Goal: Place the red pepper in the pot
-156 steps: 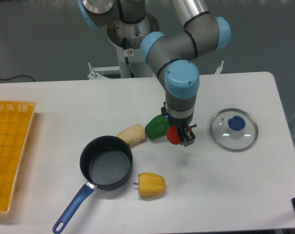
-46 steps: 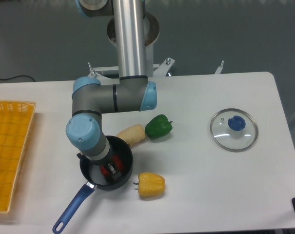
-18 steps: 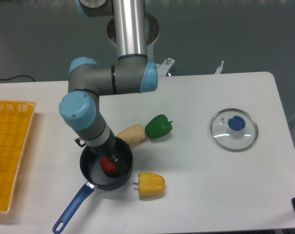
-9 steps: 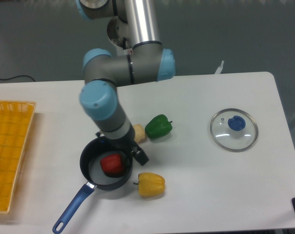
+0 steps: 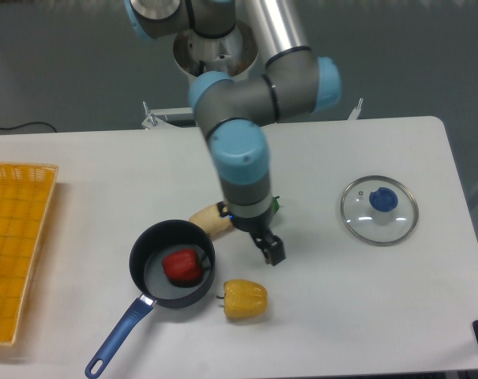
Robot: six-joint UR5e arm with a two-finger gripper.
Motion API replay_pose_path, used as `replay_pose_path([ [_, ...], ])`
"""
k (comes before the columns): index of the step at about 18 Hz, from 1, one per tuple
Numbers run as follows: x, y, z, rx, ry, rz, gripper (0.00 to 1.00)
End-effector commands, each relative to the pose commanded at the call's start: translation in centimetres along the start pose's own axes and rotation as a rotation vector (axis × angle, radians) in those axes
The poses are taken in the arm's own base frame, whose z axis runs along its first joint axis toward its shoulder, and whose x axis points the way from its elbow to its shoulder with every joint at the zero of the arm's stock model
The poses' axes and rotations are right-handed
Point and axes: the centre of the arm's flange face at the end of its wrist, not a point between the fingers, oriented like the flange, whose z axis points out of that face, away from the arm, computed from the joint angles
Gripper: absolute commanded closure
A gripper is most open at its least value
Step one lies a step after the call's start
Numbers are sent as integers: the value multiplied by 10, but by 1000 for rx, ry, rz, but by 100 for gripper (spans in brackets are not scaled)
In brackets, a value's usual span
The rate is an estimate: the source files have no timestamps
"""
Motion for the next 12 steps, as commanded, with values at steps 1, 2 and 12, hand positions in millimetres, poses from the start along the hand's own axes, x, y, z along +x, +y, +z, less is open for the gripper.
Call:
replay_pose_path([
  [1, -4, 11, 3, 2, 4, 38, 0],
  [2, -7, 22, 4, 8, 5, 59, 0],
  [12, -16, 59, 18, 14, 26, 41, 0],
])
